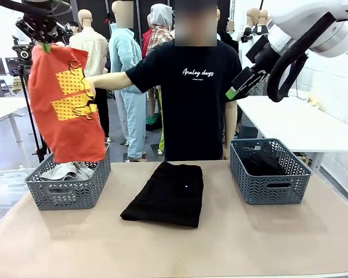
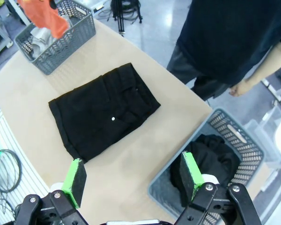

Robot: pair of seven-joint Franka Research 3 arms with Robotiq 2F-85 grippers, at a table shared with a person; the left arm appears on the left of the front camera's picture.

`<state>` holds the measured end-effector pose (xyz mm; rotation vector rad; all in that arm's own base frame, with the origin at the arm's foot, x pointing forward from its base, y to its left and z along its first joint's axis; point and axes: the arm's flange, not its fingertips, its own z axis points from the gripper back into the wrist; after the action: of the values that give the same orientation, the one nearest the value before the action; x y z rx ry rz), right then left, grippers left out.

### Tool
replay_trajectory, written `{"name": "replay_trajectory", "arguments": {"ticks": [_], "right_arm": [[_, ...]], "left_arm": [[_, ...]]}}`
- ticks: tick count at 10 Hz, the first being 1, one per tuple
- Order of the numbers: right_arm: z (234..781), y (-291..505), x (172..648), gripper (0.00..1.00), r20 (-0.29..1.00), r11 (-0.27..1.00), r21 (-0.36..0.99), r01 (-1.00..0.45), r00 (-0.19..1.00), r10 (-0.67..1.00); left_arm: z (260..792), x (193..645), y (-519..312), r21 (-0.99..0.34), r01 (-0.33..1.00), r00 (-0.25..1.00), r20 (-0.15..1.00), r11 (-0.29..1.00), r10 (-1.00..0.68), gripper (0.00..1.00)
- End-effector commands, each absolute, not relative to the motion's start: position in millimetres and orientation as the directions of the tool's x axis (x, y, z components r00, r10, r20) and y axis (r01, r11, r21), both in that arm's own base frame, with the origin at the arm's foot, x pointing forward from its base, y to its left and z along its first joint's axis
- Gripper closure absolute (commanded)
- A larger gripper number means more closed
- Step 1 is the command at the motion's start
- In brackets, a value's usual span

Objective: Sort the tops and bottoms.
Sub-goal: Sort the clothes according to human instructions.

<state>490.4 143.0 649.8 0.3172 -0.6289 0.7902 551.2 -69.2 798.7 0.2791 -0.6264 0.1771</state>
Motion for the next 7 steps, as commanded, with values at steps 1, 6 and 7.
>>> {"name": "replay_trajectory", "arguments": {"ticks": [1,6,7], "right_arm": [[648.6,143.9,489.5,0.00,0.631,0.669,0.035,-0.742,0.536,0.561],[648.6,143.9,489.5,0.00,0.631,0.669,0.035,-0.742,0.536,0.561],[648.6,143.9,489.5,0.00,0.631,0.669,0.035,-0.742,0.536,0.561]], "left_arm": [[793.6,547.9,-64.5,0.233,-0.251,0.780,0.624,0.940,0.054,1.00],[745.8,548.9,-65.8,0.105,-0.247,0.846,0.509,0.963,0.162,1.00],[732.4,541.5,-58.3,0.081,-0.288,0.852,0.476,0.954,0.217,1.00]]}}
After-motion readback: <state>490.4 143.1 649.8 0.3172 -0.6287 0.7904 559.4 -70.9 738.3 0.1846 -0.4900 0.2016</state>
